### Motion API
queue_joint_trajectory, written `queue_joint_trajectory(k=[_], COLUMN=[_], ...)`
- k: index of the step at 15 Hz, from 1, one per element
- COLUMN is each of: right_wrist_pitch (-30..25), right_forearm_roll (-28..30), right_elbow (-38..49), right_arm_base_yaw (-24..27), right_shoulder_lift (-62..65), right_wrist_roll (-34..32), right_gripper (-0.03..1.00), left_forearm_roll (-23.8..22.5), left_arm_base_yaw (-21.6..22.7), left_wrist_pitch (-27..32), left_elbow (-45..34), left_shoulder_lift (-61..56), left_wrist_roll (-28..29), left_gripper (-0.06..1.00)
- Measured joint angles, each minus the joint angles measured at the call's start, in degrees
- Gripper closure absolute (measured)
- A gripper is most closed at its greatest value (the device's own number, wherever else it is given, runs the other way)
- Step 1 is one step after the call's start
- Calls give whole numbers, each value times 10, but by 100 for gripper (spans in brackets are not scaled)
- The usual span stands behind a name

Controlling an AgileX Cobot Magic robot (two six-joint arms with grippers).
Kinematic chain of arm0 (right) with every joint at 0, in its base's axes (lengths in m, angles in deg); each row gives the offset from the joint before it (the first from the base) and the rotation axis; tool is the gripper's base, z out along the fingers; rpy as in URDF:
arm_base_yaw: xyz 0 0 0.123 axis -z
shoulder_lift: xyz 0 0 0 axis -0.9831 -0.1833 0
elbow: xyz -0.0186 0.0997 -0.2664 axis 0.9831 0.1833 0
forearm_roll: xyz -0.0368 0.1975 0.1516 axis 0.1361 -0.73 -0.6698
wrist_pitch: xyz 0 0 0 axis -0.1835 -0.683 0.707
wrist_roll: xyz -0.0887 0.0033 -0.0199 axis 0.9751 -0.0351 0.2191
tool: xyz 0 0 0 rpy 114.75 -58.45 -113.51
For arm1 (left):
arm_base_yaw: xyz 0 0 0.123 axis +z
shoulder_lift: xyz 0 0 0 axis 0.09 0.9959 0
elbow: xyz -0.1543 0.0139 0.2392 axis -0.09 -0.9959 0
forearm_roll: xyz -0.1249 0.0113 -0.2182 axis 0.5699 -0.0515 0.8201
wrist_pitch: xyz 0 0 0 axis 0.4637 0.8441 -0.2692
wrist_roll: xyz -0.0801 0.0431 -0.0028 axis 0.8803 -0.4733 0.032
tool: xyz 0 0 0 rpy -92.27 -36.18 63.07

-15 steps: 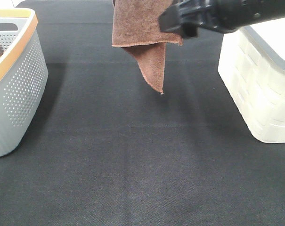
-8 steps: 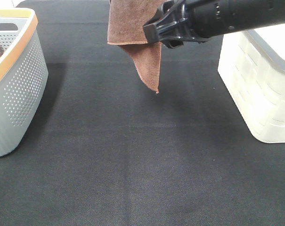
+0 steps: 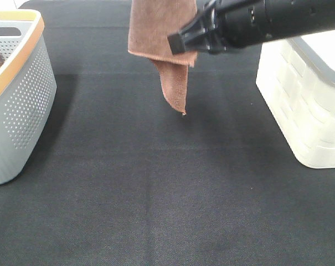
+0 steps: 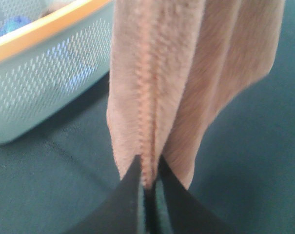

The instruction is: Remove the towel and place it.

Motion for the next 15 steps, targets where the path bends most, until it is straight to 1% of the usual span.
queue_joint_trajectory(k=[1,2,3,4,6,7,9,10,11,13,14,15], right_wrist_pitch=[-19,-51,-100,-182,-276,-276,-349,-372,-387,-391,-390,-390], right_forearm_roll=[0,1,5,19,50,50,107,142,180,268,339,339], right_elbow=[-3,-15,-32,-64,-108,-108,-150,-171,-189,-221,-252,-252], right_arm_base_yaw=[0,0,0,0,0,0,0,0,0,0,0,0], right_shoulder_lift=[0,0,0,0,0,0,0,0,0,-1,-9,-9], right_wrist_roll=[0,0,0,0,-14,-14,-56,-86,-115,-174,-213,-213], right_gripper=[97,97,97,97,97,97,97,97,97,97,97,97], left_forearm_roll=[-13,-31,-57,-112,-209,-209,-296,-330,-353,-388,-417,-417], left_arm_base_yaw=[0,0,0,0,0,0,0,0,0,0,8,8], left_wrist_pitch=[5,10,17,47,113,113,182,218,246,286,309,309], left_elbow=[0,0,0,0,0,0,0,0,0,0,0,0], left_shoulder_lift=[0,0,0,0,0,0,0,0,0,0,7,7], left_wrist_roll=[0,0,7,33,84,84,128,136,139,141,148,148], left_gripper=[94,94,94,94,94,94,94,94,94,94,94,94])
